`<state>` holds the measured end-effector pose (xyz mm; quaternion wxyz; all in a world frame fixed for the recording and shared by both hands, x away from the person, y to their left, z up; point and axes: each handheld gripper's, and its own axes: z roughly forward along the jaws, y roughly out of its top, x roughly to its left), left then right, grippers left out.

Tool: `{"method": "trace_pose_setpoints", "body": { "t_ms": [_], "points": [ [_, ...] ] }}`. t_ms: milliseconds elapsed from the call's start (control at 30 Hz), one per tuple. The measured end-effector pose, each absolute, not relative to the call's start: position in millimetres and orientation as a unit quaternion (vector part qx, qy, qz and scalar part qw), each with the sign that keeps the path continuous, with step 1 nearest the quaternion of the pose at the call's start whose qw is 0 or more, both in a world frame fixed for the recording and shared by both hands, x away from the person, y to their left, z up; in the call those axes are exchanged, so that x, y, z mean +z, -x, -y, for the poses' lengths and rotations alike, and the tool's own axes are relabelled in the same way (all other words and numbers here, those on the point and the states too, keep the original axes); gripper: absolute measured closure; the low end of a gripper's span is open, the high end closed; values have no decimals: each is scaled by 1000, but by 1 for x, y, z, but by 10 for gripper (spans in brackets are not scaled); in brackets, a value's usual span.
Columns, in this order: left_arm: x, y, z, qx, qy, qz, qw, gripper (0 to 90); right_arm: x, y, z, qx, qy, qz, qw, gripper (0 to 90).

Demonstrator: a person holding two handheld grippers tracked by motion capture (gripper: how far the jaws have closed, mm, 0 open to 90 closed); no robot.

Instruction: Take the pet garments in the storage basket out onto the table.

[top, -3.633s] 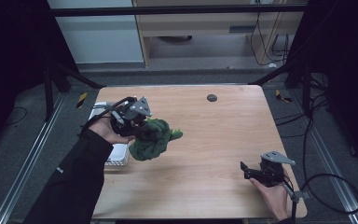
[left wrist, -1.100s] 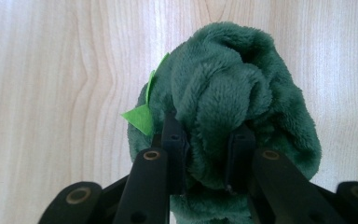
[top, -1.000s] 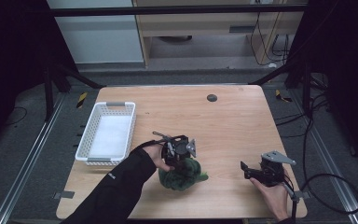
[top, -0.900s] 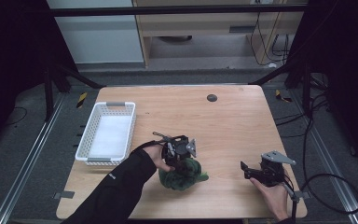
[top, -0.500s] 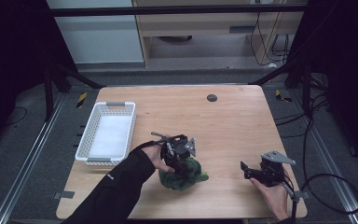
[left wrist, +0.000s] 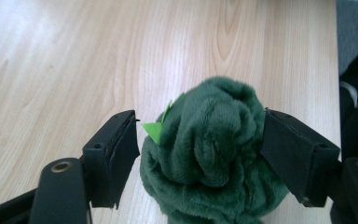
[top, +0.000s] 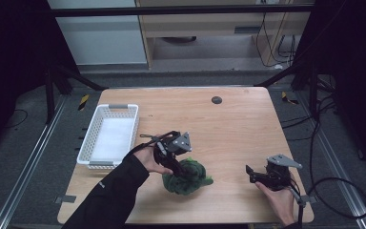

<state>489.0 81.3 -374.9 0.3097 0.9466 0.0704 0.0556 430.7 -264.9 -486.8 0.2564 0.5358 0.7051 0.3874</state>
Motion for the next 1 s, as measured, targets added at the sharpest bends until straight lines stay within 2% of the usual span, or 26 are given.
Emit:
{"method": "trace_pose_setpoints", "body": {
  "t_ms": [567, 767, 1000],
  "points": [
    [-365, -474, -114, 99, -871, -165, 453, 256, -487, -431, 264, 389, -536, -705, 255, 106],
    [-363, -463, -141, 147, -824, -212, 505, 267, -487, -431, 265, 388, -536, -705, 256, 108],
    [-370, -450, -164, 204, -782, -260, 529, 292, -487, -431, 264, 388, -538, -704, 254, 111]
  ]
}}
